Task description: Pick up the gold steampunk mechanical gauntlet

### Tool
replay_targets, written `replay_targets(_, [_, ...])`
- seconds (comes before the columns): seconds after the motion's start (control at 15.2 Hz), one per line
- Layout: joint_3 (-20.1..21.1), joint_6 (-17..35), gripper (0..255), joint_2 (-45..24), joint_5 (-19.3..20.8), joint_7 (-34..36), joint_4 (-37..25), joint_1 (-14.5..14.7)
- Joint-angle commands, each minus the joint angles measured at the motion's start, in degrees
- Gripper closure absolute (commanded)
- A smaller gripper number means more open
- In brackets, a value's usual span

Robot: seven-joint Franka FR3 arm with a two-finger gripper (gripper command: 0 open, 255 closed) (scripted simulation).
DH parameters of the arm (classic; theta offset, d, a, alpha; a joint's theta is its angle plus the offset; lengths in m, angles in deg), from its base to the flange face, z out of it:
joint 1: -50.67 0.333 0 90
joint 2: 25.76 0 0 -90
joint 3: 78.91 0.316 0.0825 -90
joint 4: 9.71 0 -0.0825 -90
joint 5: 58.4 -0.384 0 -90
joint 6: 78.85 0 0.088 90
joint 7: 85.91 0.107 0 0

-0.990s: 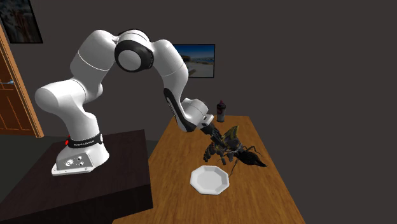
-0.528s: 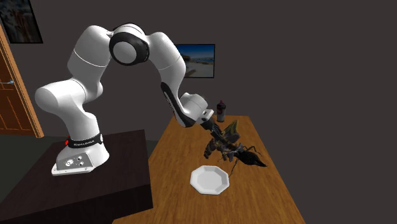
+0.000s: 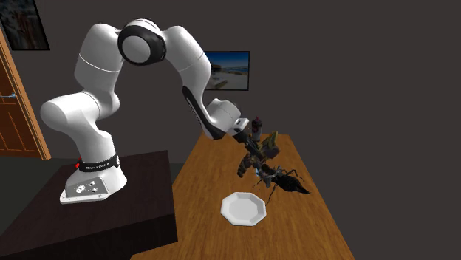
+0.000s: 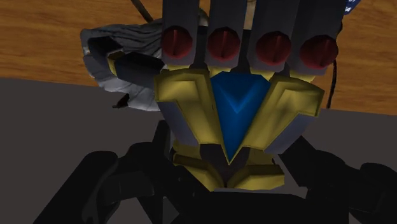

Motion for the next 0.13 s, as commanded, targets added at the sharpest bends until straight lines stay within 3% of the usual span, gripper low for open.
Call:
replay_targets(0.0, [0.1,0.2,255,0.8,-0.9,-0.6,0.3,0.0])
replay_targets(0.07, [0.1,0.2,255,0.8,-0.9,-0.6,0.3,0.0])
